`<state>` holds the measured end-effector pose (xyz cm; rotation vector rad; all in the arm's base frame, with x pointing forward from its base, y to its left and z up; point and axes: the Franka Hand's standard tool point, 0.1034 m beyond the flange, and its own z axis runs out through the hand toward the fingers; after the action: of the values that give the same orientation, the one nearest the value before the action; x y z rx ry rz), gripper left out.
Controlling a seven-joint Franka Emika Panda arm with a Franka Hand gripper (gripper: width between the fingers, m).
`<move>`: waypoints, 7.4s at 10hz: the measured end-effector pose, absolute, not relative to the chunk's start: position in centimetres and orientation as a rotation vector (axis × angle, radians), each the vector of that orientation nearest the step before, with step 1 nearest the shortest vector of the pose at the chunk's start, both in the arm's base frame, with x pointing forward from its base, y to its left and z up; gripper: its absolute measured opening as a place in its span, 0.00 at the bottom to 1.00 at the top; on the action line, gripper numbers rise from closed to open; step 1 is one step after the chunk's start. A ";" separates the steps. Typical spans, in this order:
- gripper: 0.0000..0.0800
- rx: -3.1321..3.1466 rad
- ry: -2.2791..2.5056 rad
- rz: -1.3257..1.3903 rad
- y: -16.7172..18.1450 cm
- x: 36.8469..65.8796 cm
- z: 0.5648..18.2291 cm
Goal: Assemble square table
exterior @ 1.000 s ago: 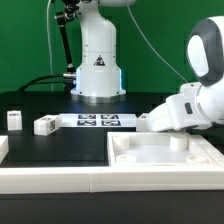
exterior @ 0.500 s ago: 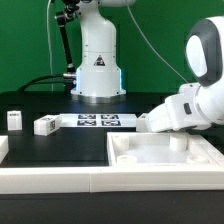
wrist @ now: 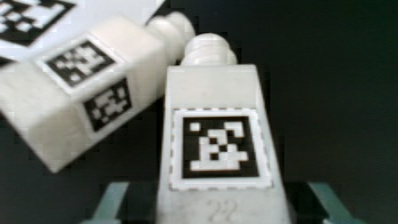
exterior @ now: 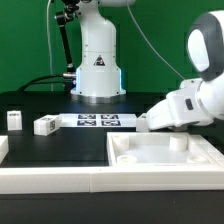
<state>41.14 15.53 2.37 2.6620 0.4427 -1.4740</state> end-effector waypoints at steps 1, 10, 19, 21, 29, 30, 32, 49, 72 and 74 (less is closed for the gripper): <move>0.36 2.669 0.449 -1.479 15.2 42.0 3.9; 0.36 2.952 0.511 -1.056 12.4 46.7 8.3; 0.36 3.168 0.526 -0.077 9.0 52.2 10.8; 0.36 3.168 0.515 0.119 8.9 53.8 11.4; 0.36 3.106 0.519 0.549 8.6 56.7 10.4; 0.36 3.088 0.529 0.614 9.2 56.6 10.4; 0.36 3.089 0.541 0.591 9.2 56.3 10.1; 0.36 3.108 0.573 0.638 12.1 62.8 9.9; 0.68 3.057 0.560 0.808 12.0 61.5 8.0; 0.80 3.057 0.560 0.808 12.0 61.5 8.0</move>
Offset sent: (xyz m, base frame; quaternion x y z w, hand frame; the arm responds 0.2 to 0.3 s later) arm 0.0162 -0.0257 0.0468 0.0577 -0.0123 -0.0227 0.9980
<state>61.49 12.00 7.99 3.0575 0.5597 0.8077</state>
